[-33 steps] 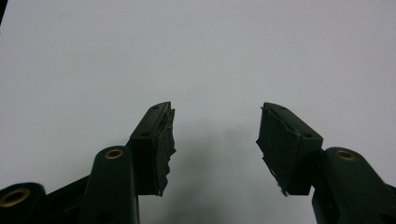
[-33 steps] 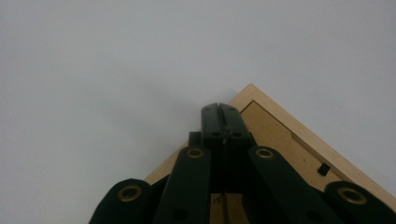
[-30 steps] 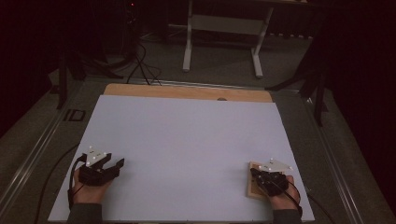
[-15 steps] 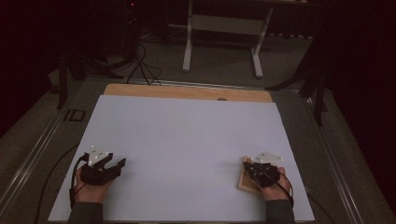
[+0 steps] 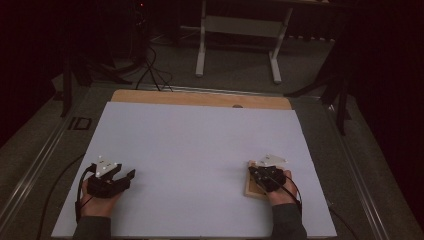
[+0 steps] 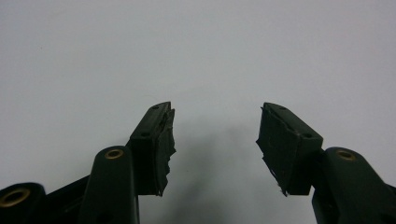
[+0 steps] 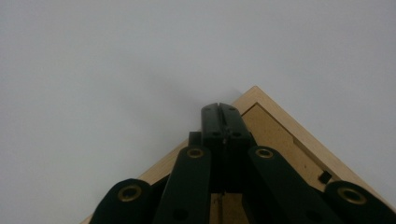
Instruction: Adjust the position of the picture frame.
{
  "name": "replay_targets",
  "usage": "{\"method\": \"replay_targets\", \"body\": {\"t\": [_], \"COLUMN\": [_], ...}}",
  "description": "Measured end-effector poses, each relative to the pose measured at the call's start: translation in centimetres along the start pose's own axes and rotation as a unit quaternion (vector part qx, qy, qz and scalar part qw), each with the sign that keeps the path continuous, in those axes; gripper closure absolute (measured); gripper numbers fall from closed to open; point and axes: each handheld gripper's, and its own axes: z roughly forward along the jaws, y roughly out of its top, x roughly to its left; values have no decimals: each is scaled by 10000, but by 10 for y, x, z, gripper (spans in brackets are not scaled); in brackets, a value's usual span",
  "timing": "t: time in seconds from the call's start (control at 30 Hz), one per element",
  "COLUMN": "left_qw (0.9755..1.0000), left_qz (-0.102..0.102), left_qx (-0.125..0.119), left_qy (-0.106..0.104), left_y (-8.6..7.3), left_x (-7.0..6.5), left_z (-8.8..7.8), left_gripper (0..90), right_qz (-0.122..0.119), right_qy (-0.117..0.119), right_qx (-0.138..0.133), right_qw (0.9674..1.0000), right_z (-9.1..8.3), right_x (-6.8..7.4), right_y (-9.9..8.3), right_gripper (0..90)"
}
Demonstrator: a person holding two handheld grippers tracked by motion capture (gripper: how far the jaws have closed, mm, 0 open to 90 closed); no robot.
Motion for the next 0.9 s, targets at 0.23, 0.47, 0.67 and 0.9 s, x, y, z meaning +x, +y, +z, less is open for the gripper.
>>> {"method": "replay_targets", "body": {"t": [0.23,0.47,0.67,0.9], "left_qw": [10000,10000,10000,10000], "left_qz": [10,-1,-7,-20], "left_qx": [-2,-11,-32,-52], "left_qy": [-4,-6,1,6], "left_y": [0,1,1,1], "left_x": [0,1,1,1], "left_z": [0,0,-1,-2], "left_gripper": [449,449,450,449], "right_qz": [-253,-493,-711,-979], "right_qy": [176,329,483,648], "right_qx": [-8,-26,-37,-15], "right_qw": [9995,9982,9963,9931], "right_z": [14,28,39,50], "right_x": [16,38,58,81], "right_y": [16,33,46,62], "right_gripper": [900,899,899,900]}}
